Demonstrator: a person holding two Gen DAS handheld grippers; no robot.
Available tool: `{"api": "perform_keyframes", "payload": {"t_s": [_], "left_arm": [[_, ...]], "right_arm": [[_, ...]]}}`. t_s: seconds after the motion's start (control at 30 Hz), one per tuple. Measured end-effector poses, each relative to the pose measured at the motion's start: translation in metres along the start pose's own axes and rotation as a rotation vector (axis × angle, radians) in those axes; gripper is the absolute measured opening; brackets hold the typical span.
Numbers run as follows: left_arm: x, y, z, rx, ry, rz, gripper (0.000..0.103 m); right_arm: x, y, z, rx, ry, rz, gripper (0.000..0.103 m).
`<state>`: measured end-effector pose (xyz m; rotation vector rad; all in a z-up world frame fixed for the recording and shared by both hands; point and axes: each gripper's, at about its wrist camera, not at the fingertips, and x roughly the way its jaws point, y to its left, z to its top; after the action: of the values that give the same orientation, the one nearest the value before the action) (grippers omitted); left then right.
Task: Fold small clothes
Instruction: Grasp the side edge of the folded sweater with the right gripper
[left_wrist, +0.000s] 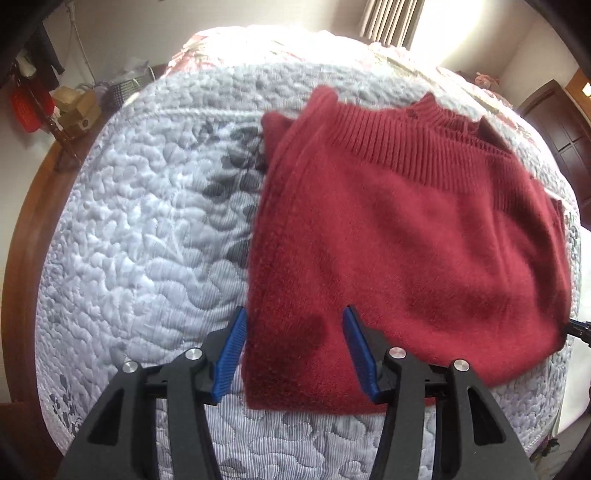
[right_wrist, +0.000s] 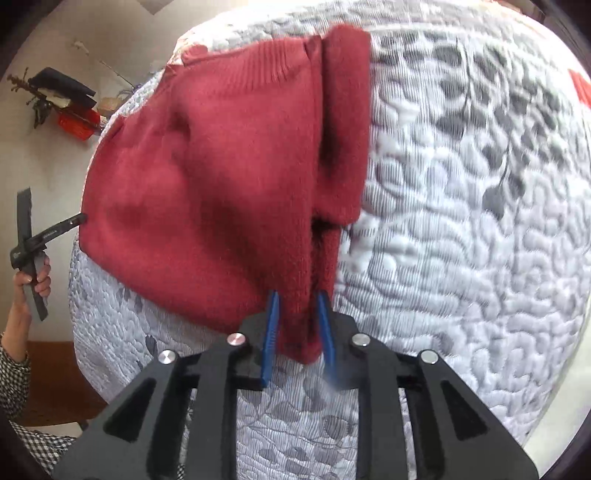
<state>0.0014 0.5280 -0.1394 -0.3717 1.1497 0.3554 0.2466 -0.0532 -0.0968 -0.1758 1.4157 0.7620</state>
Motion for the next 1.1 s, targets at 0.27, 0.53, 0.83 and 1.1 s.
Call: {"api": "perform_keyframes", "payload": {"t_s": [0.27, 0.53, 0.83, 1.1], "left_arm": [[0.001, -0.056, 0.057, 0.067, -0.072, -0.051, 0.056], [0.059, -0.069, 0.075, 0.028, 0.006, 0.005, 0.055], [0.079, -0.06, 0.071, -0.001, 0.045, -0.024, 0.058], [0.084, -0.063, 0.07, 0.006, 0.046, -0.011, 0.059]], "right_arm": [[-0.009, -0.003, 0.098, 0.004, -0.101, -0.032, 0.036], [0.039, -0.033, 0.155, 0.124, -0.048, -0.045, 0.041], [0.021, -0.004, 0.173, 0.013, -0.111, -0.104, 0.005], [0.035, -0.034, 0.166, 0.091, -0.099, -0.096, 0.005]]}}
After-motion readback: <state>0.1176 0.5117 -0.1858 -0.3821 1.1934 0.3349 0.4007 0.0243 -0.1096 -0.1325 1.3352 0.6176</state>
